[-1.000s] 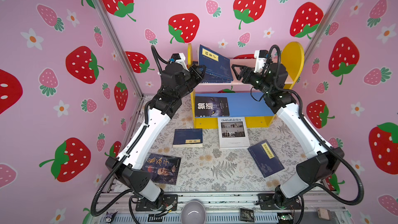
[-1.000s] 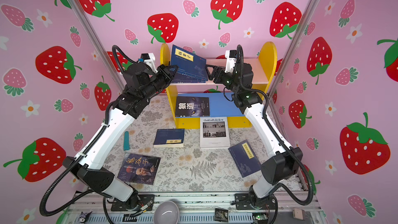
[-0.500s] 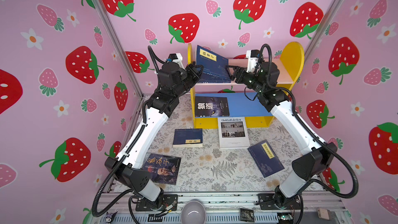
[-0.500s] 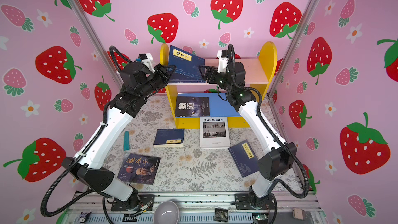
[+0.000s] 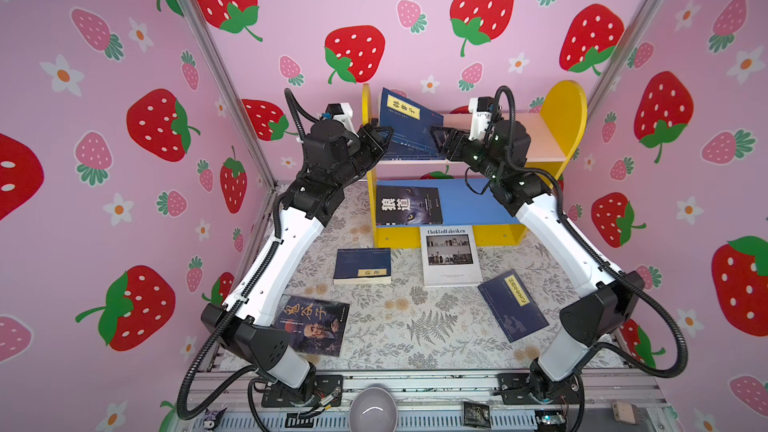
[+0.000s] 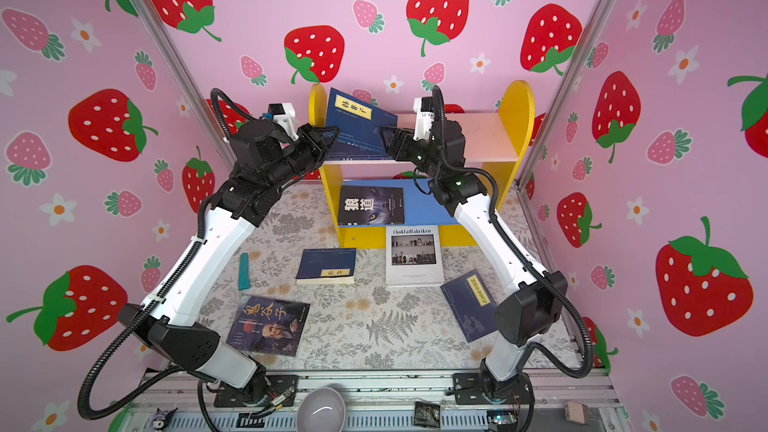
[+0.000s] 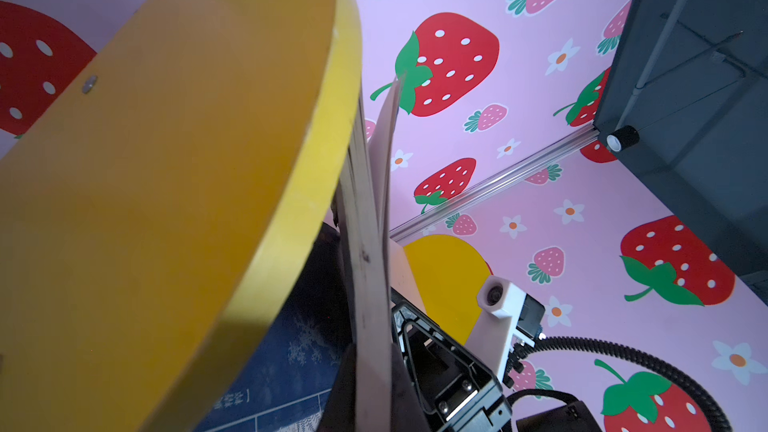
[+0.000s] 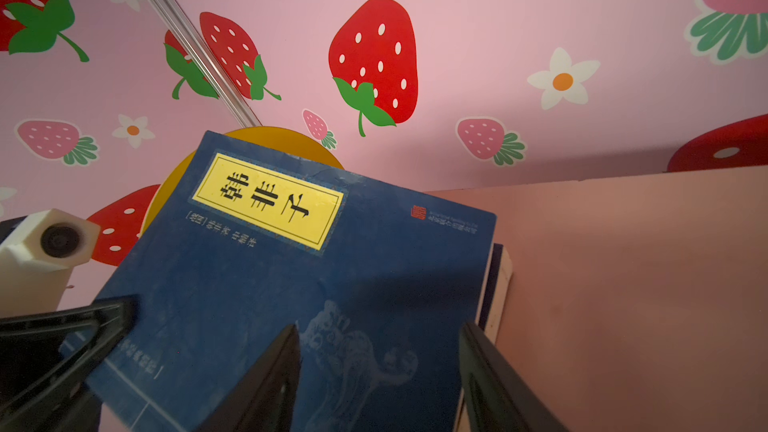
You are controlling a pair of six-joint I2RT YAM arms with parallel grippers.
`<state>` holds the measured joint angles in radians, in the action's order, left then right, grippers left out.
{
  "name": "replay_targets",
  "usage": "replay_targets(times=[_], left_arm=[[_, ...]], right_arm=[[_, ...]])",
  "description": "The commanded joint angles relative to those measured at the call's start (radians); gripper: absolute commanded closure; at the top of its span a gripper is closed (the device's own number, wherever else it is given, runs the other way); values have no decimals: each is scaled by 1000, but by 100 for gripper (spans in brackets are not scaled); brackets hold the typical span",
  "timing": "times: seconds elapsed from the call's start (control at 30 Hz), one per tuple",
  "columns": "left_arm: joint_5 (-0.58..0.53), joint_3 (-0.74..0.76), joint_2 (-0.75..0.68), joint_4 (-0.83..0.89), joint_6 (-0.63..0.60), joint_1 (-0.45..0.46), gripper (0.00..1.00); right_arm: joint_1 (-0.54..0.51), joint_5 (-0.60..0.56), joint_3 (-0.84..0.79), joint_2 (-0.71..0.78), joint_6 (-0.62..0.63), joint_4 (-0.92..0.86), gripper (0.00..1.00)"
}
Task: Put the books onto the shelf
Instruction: 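Lower the navy book onto the first navy book on the upper shelf, then push the navy book flat and deeper onto the stack with both grippers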
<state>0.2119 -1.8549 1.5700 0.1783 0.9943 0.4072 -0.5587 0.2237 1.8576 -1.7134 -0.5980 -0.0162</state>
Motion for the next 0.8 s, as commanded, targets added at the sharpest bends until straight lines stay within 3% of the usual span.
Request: replay_targets(times=[0.0, 0.37, 0.53, 0.63, 0.77], left_arm=[[16, 4, -42, -46, 14, -8, 100], [33, 9, -38, -38, 13, -12, 100], [31, 19, -38, -33, 8, -13, 100], [27, 28, -40, -27, 6, -12, 92], [14, 40, -51, -16, -7, -12, 68]], right_arm=[[-7, -29, -14, 32, 15, -15, 37], [-20, -72, -13, 19, 28, -45, 37], [-46, -152, -8, 1, 70, -83, 38], [-59, -187, -3, -7, 94, -112, 39], [-73, -238, -11, -6, 112, -142, 40]])
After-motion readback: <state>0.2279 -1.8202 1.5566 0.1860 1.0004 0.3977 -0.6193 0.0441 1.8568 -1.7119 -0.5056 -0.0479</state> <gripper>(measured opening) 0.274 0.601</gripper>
